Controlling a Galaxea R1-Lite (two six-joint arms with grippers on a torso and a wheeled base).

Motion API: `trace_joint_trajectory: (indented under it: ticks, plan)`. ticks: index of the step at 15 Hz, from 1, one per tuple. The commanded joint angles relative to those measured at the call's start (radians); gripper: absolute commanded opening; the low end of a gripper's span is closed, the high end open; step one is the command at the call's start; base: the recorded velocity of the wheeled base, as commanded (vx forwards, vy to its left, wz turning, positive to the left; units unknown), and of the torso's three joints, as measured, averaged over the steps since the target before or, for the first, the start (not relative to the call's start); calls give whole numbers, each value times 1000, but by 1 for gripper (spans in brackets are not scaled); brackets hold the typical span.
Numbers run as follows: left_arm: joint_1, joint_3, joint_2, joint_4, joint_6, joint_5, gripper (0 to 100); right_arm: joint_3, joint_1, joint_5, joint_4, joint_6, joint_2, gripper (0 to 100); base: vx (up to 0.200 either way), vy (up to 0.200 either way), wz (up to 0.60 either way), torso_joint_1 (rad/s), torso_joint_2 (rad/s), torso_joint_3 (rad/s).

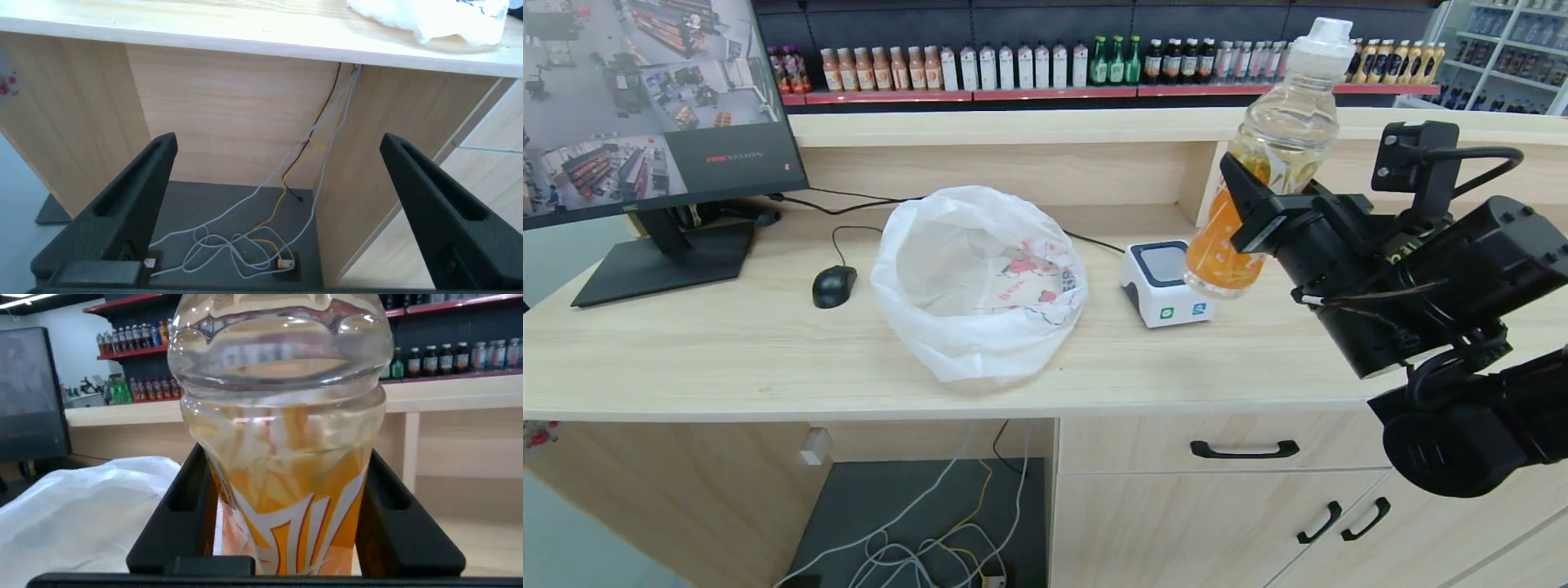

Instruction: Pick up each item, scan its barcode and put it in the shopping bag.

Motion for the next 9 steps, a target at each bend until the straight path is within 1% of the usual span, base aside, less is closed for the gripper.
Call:
trace_joint_trajectory:
  ticks: [1,7,9]
  plan:
    - [1,0,0,0,0,0,100,2,-1,0,-1,1,-6,0,0,0,0,0,0,0]
    - [1,0,0,0,-2,0,100,-9,7,1,-1,9,-3,0,0,0,0,0,0,0]
    - [1,0,0,0,-2,0,100,-43,4,-2,8,32,6,0,0,0,0,0,0,0]
